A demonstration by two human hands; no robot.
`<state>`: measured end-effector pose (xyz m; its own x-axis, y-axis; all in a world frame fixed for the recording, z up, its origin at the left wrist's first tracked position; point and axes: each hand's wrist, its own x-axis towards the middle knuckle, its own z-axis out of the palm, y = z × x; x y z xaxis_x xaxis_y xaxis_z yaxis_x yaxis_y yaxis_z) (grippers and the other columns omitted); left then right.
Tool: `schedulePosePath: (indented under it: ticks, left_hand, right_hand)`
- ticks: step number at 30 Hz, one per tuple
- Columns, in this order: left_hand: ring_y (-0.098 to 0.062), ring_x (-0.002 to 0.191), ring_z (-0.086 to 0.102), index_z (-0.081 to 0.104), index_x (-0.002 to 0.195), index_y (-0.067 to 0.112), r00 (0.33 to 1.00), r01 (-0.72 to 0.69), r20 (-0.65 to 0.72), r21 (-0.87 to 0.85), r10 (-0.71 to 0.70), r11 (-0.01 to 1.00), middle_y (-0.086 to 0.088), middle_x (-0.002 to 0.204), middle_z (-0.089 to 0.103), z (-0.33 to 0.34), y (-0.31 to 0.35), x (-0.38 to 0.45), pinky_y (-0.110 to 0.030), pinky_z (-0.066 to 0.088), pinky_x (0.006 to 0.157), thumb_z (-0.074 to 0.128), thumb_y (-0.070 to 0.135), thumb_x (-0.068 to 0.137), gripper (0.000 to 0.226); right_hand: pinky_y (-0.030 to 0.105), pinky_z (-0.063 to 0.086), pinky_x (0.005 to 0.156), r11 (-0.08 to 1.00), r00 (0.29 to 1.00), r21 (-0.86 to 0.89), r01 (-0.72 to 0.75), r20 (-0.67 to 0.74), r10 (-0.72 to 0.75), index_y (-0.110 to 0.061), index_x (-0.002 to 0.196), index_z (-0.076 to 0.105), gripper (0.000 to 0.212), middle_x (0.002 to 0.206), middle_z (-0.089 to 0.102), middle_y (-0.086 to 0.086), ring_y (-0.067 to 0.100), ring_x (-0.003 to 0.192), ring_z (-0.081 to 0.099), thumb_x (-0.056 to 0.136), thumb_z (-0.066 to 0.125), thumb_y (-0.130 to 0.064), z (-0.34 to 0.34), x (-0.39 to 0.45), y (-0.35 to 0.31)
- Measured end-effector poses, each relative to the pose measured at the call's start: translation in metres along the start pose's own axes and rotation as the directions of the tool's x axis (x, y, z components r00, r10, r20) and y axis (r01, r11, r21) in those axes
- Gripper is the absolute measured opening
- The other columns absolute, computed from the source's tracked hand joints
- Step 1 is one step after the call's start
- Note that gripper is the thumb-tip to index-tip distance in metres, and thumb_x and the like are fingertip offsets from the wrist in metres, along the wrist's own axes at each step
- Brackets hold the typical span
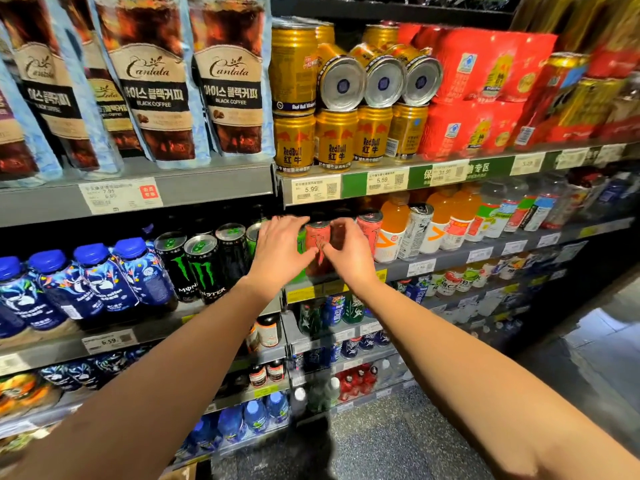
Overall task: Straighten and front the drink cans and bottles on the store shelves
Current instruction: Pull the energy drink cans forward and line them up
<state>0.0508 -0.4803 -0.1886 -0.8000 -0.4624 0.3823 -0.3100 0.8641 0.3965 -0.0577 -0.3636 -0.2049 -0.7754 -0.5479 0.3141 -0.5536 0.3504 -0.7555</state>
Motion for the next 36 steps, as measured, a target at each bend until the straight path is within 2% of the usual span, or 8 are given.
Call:
schedulePosePath:
  ticks: [6, 10, 15, 20, 25, 31, 34, 36]
  left_hand:
    - [-0.027, 0.128, 0.051, 0.048, 0.143, 0.017, 0.989, 0.108, 0.101, 0.05, -0.112, 0.993, -0.008, 0.129, 0.062, 0.008, 0.01, 0.022, -0.049, 0.017, 0.12, 0.066, 0.046, 0.088, 0.066]
    - [-0.028, 0.11, 0.06, 0.057, 0.122, 0.013, 0.98, 0.105, 0.142, 0.211, -0.137, 0.972, -0.005, 0.105, 0.067, 0.013, 0.012, 0.03, -0.051, 0.021, 0.118, 0.061, 0.055, 0.088, 0.054]
    - [-0.027, 0.101, 0.066, 0.064, 0.102, 0.016, 0.979, 0.07, 0.17, 0.226, -0.11, 0.971, -0.003, 0.095, 0.071, 0.014, 0.011, 0.04, -0.054, 0.022, 0.117, 0.059, 0.057, 0.089, 0.043]
    - [-0.029, 0.108, 0.064, 0.063, 0.106, 0.017, 0.976, 0.061, 0.19, 0.215, -0.104, 0.975, -0.004, 0.103, 0.071, 0.013, 0.013, 0.043, -0.053, 0.023, 0.116, 0.065, 0.06, 0.084, 0.048]
    - [-0.028, 0.106, 0.065, 0.062, 0.105, 0.018, 0.99, 0.031, 0.129, 0.154, -0.051, 0.988, -0.003, 0.103, 0.071, 0.011, 0.014, 0.034, -0.054, 0.025, 0.114, 0.071, 0.062, 0.077, 0.053]
    - [-0.027, 0.106, 0.065, 0.058, 0.112, 0.016, 0.987, -0.007, 0.159, 0.08, -0.006, 0.997, -0.004, 0.106, 0.07, 0.012, 0.009, 0.034, -0.052, 0.033, 0.111, 0.079, 0.056, 0.072, 0.06]
    - [-0.028, 0.112, 0.063, 0.056, 0.124, 0.015, 0.979, -0.001, 0.204, 0.038, -0.006, 0.999, -0.005, 0.115, 0.069, 0.013, 0.01, 0.038, -0.048, 0.037, 0.107, 0.08, 0.054, 0.072, 0.069]
    - [-0.028, 0.114, 0.062, 0.057, 0.129, 0.018, 0.977, -0.014, 0.212, 0.031, 0.007, 0.999, -0.004, 0.118, 0.068, 0.015, 0.008, 0.039, -0.045, 0.041, 0.102, 0.079, 0.054, 0.073, 0.07]
  right_hand:
    - [0.03, 0.047, 0.094, 0.994, 0.991, 0.064, -0.092, -0.088, 0.097, -0.014, 0.133, 0.044, 0.061, 0.122, 0.057, 0.002, 0.016, 0.112, 0.054, 0.083, 0.075, -0.029, -0.016, 0.015, 0.028]
    - [0.034, 0.041, 0.106, 0.998, 0.995, -0.015, -0.054, -0.089, 0.052, -0.012, 0.142, 0.041, 0.065, 0.135, 0.051, 0.006, 0.02, 0.126, 0.048, 0.086, 0.071, -0.023, -0.015, 0.015, 0.036]
    - [0.038, 0.047, 0.096, 0.992, 0.997, -0.119, -0.041, -0.069, 0.033, -0.015, 0.135, 0.052, 0.049, 0.121, 0.049, 0.007, 0.023, 0.11, 0.052, 0.089, 0.066, -0.018, -0.011, 0.017, 0.028]
    - [0.029, 0.043, 0.088, 0.98, 0.992, -0.183, -0.074, -0.111, 0.054, -0.013, 0.122, 0.055, 0.035, 0.118, 0.05, 0.008, 0.023, 0.103, 0.053, 0.088, 0.065, -0.014, -0.008, 0.014, 0.017]
    - [0.038, 0.051, 0.078, 0.976, 0.986, -0.191, -0.101, -0.149, 0.073, -0.012, 0.107, 0.052, 0.031, 0.114, 0.043, 0.007, 0.025, 0.089, 0.055, 0.085, 0.072, -0.021, -0.004, 0.007, 0.014]
    - [0.028, 0.033, 0.072, 0.961, 0.991, -0.274, -0.033, -0.134, -0.005, -0.016, 0.083, 0.043, 0.031, 0.097, 0.05, 0.007, 0.026, 0.09, 0.049, 0.078, 0.074, -0.02, -0.007, 0.004, 0.015]
    - [0.028, 0.032, 0.07, 0.967, 0.989, -0.251, -0.031, -0.148, -0.007, -0.019, 0.086, 0.041, 0.036, 0.089, 0.049, 0.0, 0.02, 0.085, 0.047, 0.074, 0.076, -0.019, -0.007, -0.002, 0.017]
    - [0.031, 0.043, 0.072, 0.979, 0.984, -0.193, -0.06, -0.175, 0.026, -0.017, 0.101, 0.045, 0.044, 0.098, 0.055, 0.002, 0.019, 0.091, 0.053, 0.074, 0.079, -0.022, -0.008, -0.006, 0.019]
